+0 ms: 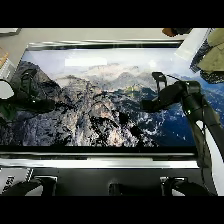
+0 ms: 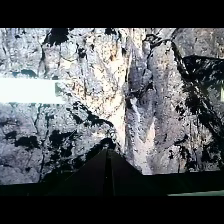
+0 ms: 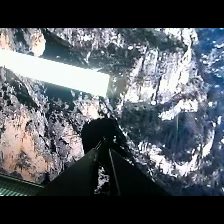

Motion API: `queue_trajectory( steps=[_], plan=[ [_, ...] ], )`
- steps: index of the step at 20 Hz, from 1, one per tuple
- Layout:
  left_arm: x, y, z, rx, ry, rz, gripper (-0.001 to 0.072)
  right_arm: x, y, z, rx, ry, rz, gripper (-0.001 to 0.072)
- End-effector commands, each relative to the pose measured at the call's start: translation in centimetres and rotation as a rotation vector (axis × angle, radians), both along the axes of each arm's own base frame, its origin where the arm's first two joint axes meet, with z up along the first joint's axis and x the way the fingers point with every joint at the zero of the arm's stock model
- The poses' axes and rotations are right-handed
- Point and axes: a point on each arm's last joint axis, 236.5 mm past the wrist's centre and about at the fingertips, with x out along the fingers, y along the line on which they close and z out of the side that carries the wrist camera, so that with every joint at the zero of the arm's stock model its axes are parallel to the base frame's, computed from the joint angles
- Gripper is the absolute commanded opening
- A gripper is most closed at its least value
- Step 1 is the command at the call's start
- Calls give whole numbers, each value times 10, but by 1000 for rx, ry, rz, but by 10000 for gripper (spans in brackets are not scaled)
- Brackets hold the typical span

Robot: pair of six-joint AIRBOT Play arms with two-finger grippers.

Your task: Fold the clothes and pants, and hang the long-sleeved shirts on hangers.

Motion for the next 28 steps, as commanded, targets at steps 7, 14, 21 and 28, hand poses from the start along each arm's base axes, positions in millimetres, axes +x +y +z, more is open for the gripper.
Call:
queue_trajectory(
  steps=[7,14,21,28],
  plan=[
    [4,-1,0,-2,-16,1,18,0,1,1,1,-2,1,114],
    [43,111,9,165,-166,416,720,0,1,1,1,-2,1,114],
    [98,269,-54,109,-320,785,719,0,1,1,1,-2,1,114],
    [124,302,-157,107,-226,814,718,0,1,1,1,-2,1,114]
  ],
)
